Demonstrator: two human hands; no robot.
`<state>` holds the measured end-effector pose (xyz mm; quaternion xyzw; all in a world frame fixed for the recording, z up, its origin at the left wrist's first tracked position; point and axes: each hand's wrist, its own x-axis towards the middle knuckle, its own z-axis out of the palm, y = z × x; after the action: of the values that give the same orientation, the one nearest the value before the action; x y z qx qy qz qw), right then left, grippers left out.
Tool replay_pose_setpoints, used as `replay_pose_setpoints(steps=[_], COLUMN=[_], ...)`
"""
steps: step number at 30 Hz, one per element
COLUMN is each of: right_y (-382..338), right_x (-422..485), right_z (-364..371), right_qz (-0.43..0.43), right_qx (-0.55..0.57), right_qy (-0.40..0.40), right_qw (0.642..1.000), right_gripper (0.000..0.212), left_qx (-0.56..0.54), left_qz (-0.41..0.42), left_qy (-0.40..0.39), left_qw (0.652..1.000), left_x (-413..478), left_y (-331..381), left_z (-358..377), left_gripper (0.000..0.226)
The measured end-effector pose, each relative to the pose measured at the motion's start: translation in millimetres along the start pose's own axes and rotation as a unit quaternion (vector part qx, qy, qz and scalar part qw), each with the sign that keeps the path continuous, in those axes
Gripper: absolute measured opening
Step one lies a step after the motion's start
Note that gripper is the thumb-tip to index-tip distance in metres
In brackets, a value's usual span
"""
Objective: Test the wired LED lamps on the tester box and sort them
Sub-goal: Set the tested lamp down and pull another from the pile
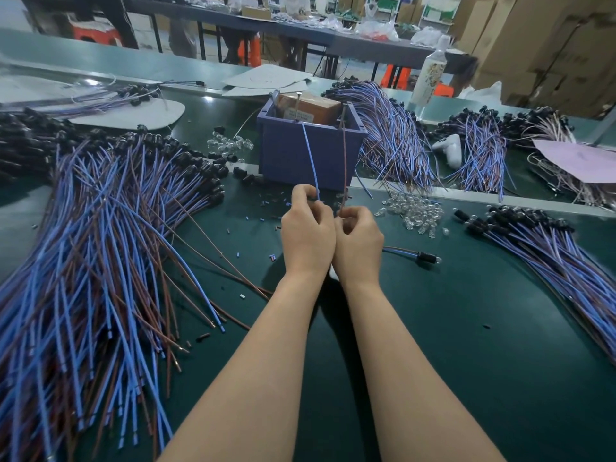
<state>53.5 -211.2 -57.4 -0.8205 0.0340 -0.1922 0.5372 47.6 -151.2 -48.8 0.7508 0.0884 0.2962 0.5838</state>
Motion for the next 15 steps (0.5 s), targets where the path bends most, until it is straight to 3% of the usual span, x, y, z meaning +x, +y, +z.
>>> replay_pose_setpoints(steps=[15], right_y=[-1.7], right_x=[-1.9], right_z=[0.2], right_qz=[0.006], right_qx=[0.012], right_qy=[-0.009], right_qw=[1.000], right_gripper=[0.004], left_qx=[0.004], left_qz=[0.016], left_qy=[0.010], left_qw=[1.000], left_x=[-1.5], left_y=[-0.2], left_z=[0.2], left_gripper=[0.011])
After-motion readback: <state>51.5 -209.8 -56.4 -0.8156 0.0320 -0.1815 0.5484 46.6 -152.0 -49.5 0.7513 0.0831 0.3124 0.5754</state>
